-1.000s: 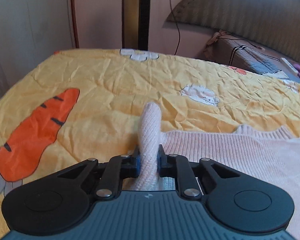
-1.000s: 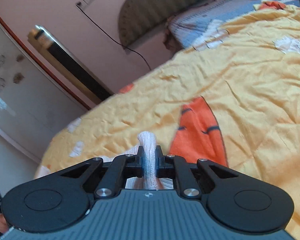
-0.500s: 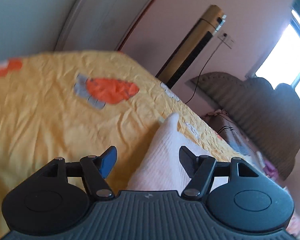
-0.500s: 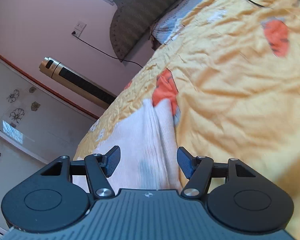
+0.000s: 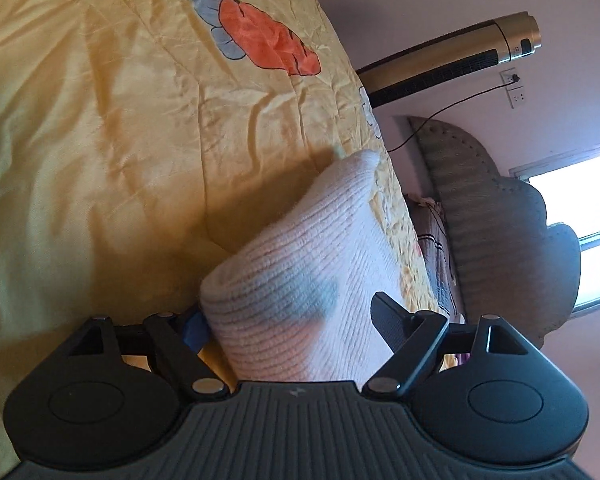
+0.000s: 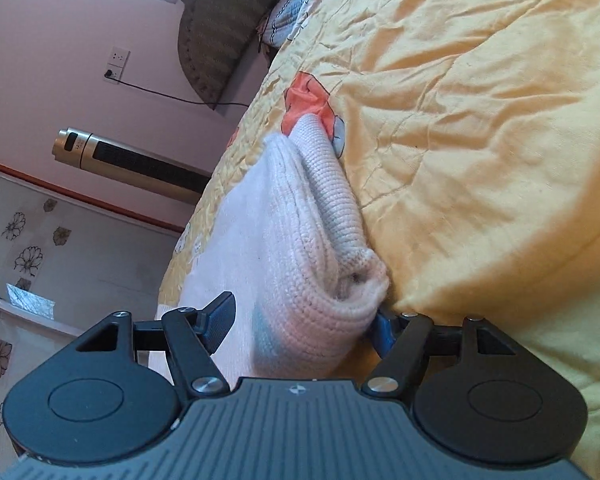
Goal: Fold small clothes
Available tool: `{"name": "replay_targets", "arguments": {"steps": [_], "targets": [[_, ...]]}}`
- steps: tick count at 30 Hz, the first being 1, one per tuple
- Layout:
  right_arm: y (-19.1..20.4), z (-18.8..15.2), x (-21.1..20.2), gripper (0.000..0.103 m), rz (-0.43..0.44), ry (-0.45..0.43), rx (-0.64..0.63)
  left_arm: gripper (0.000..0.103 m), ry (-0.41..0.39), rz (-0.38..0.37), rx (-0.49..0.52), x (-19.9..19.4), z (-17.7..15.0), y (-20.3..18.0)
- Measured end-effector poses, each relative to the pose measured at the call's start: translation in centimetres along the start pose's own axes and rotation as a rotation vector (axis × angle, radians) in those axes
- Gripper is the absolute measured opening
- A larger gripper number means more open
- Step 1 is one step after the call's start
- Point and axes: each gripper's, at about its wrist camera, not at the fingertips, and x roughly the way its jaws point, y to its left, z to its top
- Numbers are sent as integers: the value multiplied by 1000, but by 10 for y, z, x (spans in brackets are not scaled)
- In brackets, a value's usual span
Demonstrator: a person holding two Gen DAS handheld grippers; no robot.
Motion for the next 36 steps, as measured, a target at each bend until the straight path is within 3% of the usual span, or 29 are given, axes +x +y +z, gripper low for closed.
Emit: {"name": "replay_targets", "arguments": {"steps": [1, 2, 3, 5, 8, 15, 20, 23, 27, 30, 32, 33, 36], "targets": [[3, -2, 2, 68, -11, -16, -4, 66, -17, 32, 13, 1, -1, -4], [5, -5, 3, 61, -37, -42, -8, 34, -25, 72, 48, 4, -1, -8], [8, -8, 6, 37, -76, -47, -28, 34, -21, 89, 76, 6, -2, -9], [13, -15, 10, 32, -112, -76, -72, 31, -29, 90, 103, 3, -4, -11], [28, -16, 5, 28, -131, -106, -111, 29, -43, 67, 137, -12, -2, -21], [51, -8, -26, 25, -32, -92, -136, 29, -40, -22, 229, -69, -14, -49], [43, -26, -73, 25, 14, -51, -114, 29, 40, 2, 197, -123, -27, -9], [25, -49, -109, 25, 13, -9, -86, 29, 76, 73, 182, -149, -46, 25], [-3, -90, -140, 25, -23, 38, -47, 30, 111, 124, 134, -149, -61, 64], [-26, -107, -140, 25, -50, 23, -1, 36, 96, 106, 170, -143, -64, 70], [-32, -109, -134, 34, -61, 15, -15, 41, 112, 113, 222, -150, -65, 64], [-31, -109, -133, 46, -93, 21, -28, 42, 117, 108, 247, -159, -64, 61], [-23, -104, -151, 55, -113, 6, -61, 51, 83, 45, 323, -195, -60, 52]]}}
